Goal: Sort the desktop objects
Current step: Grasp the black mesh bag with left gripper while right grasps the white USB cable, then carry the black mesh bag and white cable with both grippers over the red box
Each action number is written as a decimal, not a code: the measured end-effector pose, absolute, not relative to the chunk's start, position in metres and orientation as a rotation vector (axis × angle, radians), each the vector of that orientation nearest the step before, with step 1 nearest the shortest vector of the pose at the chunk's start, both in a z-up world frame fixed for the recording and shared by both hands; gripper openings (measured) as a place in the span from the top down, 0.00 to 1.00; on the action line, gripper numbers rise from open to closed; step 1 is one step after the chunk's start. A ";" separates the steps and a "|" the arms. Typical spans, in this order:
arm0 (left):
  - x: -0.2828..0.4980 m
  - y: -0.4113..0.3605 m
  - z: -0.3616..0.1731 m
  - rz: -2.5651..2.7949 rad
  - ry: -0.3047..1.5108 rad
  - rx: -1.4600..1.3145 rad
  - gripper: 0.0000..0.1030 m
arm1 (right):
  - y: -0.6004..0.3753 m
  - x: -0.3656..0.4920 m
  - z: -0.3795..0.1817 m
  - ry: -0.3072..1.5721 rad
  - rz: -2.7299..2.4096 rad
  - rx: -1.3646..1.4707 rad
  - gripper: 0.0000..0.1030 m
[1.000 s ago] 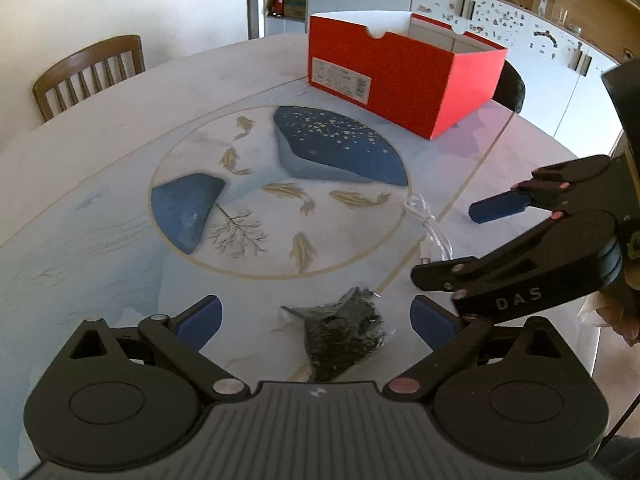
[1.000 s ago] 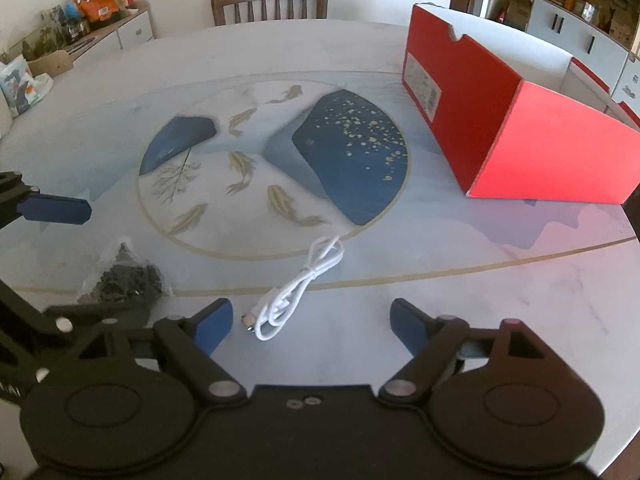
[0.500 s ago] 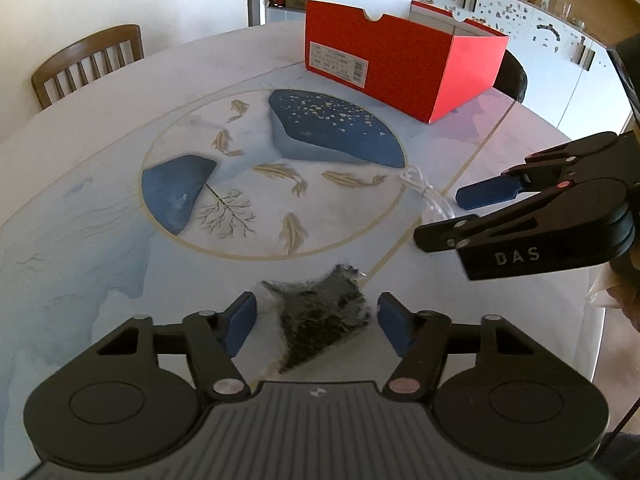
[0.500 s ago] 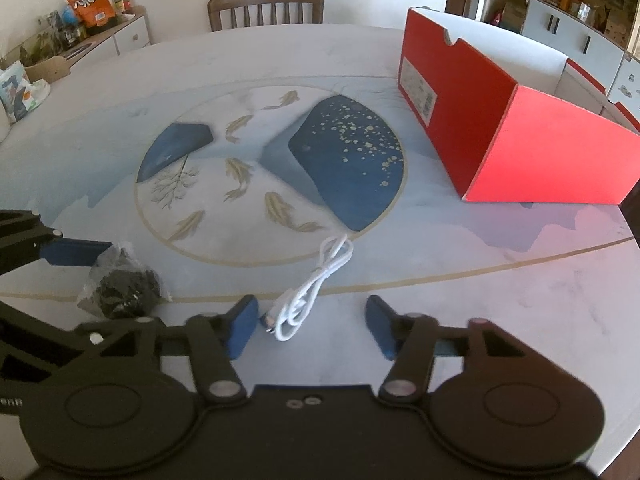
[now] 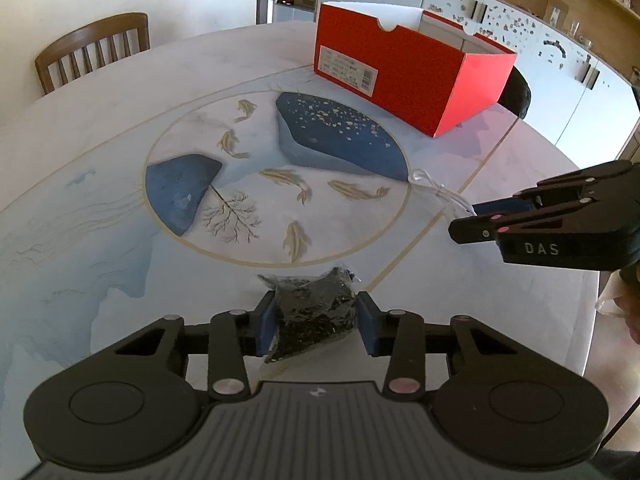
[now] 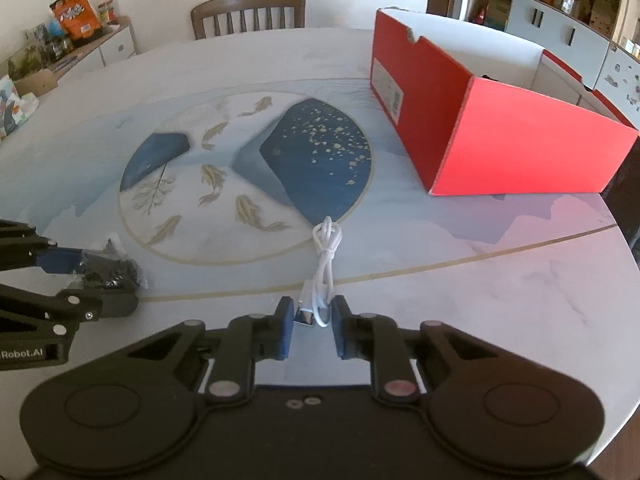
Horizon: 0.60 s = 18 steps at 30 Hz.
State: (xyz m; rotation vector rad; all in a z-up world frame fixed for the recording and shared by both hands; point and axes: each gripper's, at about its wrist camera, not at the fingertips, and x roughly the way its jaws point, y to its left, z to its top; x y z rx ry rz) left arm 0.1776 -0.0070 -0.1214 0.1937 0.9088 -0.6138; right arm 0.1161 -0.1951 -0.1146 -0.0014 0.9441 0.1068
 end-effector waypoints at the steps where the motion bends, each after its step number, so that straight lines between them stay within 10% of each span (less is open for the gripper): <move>1: 0.177 -0.007 -0.121 -0.617 0.909 0.193 0.62 | -0.196 0.115 -0.113 0.941 0.108 0.003 0.82; 18: 0.176 -0.032 -0.096 -0.688 0.877 0.167 0.64 | -0.237 0.085 -0.091 0.872 0.053 0.117 0.87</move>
